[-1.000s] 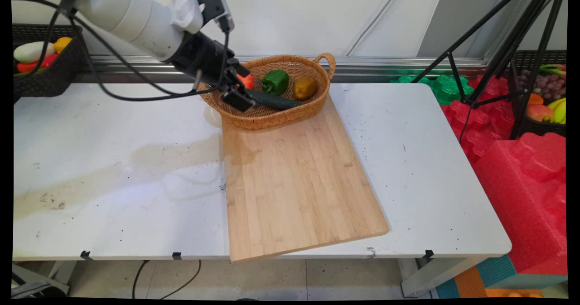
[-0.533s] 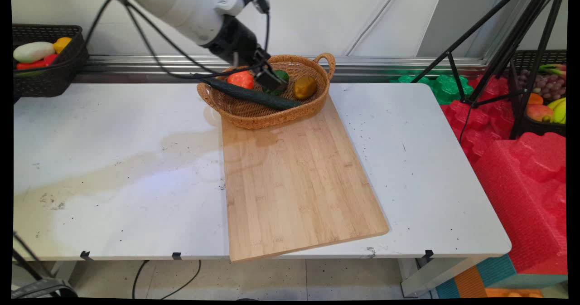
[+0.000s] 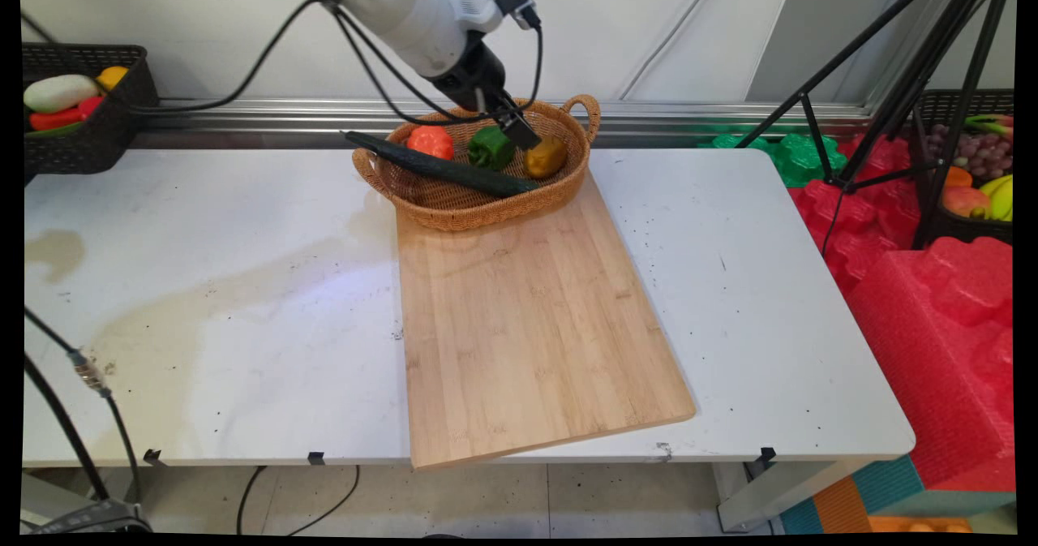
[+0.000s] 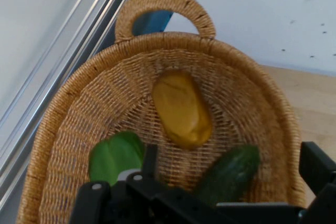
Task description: Pick up the potato from the vegetable basket
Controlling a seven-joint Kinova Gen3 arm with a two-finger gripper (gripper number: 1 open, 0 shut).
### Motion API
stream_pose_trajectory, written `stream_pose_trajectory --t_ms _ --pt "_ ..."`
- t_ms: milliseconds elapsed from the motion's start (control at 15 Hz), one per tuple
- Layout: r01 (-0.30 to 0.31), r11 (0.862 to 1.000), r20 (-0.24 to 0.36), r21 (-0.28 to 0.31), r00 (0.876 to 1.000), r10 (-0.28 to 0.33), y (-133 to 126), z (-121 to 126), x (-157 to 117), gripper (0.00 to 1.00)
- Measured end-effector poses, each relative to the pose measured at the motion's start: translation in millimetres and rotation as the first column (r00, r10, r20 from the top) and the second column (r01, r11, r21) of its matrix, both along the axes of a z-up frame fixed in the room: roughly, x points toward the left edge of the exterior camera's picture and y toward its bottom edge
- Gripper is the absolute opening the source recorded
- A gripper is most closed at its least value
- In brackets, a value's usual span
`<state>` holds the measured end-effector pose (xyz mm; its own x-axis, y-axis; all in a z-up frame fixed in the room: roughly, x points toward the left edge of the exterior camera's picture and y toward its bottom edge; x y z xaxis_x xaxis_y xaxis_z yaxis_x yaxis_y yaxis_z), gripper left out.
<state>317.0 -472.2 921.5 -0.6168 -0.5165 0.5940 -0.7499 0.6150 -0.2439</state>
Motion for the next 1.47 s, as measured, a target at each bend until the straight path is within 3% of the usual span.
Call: stream_pose_trajectory --t_ms 600,1400,1467 --pt "-0.045 0.996 0.045 0.072 0.998 0.042 -72.7 -55.8 -20.8 1.0" --pt "-0.076 0.989 0.059 0.127 0.996 0.069 -118.4 -94.0 -29.5 1.0" --pt "-0.076 0.989 0.06 0.13 0.996 0.069 -119.8 -95.6 -29.8 0.0"
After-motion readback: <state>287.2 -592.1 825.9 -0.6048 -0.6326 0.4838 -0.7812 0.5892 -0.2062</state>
